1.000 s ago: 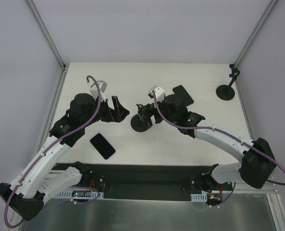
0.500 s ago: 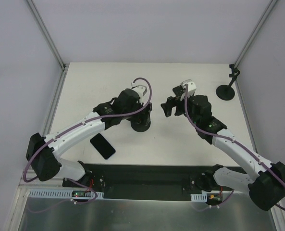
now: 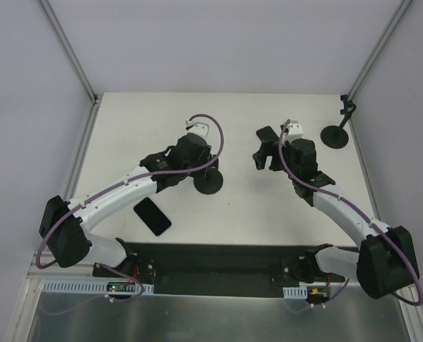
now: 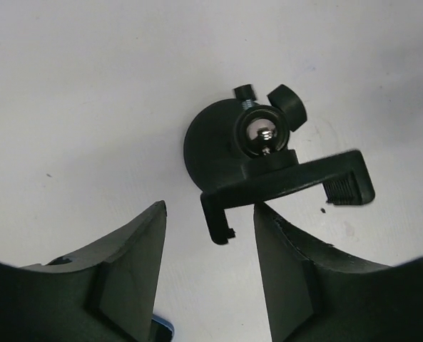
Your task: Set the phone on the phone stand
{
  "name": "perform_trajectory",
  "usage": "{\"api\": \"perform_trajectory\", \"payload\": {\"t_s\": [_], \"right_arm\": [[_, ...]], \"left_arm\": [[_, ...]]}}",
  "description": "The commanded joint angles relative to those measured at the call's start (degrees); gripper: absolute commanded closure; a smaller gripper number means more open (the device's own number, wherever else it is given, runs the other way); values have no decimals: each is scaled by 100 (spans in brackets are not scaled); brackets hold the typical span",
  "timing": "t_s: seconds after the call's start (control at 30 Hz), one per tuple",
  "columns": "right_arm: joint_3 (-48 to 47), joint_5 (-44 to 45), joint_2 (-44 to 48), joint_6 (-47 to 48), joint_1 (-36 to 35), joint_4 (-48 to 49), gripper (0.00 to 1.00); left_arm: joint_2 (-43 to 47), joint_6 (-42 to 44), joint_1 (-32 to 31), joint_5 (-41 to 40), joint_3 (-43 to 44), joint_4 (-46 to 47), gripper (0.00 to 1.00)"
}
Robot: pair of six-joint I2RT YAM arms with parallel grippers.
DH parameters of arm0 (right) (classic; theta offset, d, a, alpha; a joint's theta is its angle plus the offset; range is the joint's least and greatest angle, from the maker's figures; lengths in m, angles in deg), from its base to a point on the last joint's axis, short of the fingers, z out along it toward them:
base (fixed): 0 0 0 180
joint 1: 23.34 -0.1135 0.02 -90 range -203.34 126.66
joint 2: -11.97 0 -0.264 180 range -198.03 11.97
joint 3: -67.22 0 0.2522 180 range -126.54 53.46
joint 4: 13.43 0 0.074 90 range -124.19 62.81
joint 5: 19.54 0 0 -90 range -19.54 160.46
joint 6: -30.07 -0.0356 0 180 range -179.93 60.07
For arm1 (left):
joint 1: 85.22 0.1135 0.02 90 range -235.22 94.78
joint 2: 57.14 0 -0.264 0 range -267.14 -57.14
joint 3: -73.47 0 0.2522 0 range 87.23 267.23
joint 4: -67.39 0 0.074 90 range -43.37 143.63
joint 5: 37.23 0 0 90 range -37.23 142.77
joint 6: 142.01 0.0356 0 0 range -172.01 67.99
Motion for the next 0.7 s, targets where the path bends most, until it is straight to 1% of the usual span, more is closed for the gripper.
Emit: {"api": "perform_trajectory", "payload": {"t_s": [0.0, 0.03, 0.1, 0.13, 0.2, 0.23, 0.27, 0.3, 0.33, 0.37, 0.4, 0.43, 0.47, 0.5, 0.53, 0.57, 0.6, 0.63, 0.67], "right_arm": [[-443, 78, -365, -171, 70, 39, 4], [-505, 149, -427, -163, 97, -40, 4], [-689, 193, -594, -110, 202, -242, 4], [-760, 211, -655, -67, 255, -304, 4], [-927, 211, -901, -5, 448, -601, 4], [-1249, 211, -1024, 30, 527, -778, 4], [-1409, 211, -1295, 48, 693, -927, 4], [-1611, 211, -1463, 92, 764, -1294, 4], [-2031, 211, -1630, 240, 826, -1507, 4], [-2322, 211, -2032, 355, 905, -1744, 4], [-2595, 211, -2253, 460, 932, -2268, 4], [-2876, 393, -2490, 722, 958, -2569, 4], [-3583, 430, -3006, 821, 984, -2903, 4], [-3912, 448, -3281, 917, 1002, -3533, 4], [-4316, 448, -3562, 1023, 1028, -3835, 4], [-5007, 465, -4087, 1172, 1055, -4125, 4], [-5397, 474, -4353, 1251, 1081, -4624, 4], [-5758, 387, -4600, 1313, 1099, -4881, 4], [-6092, 395, -5063, 1375, 1134, -5128, 4]], "left_arm": [[389, 5, 60, -483, -183, 53, 49], [486, 13, 60, -395, -210, 53, 43], [618, 48, 60, -149, -254, 53, 36], [766, 57, 60, 200, -254, 53, 28], [969, 92, 60, 632, -289, 53, 18], [1144, 110, 60, 1043, -280, 53, 13], [1233, 171, 60, 1247, -272, 53, 6], [1312, 189, 60, 1371, -219, 44, 4], [1478, 224, 69, 1486, -193, 1, 2], [1558, 268, 86, 1687, -140, -26, 1], [1620, 303, 104, 1776, 17, -52, 1], [1707, 408, 130, 1890, 114, -96, 1], [1734, 470, 183, 2074, 220, -149, 1], [1752, 540, 209, 2232, 438, -149, 1], [1752, 602, 244, 2312, 536, -149, 1], [1726, 733, 279, 2365, 641, -140, 1], [1665, 812, 367, 2453, 869, -149, 1], [1525, 935, 446, 2506, 975, -149, 1], [1428, 962, 516, 2602, 1081, -149, 1]]}}
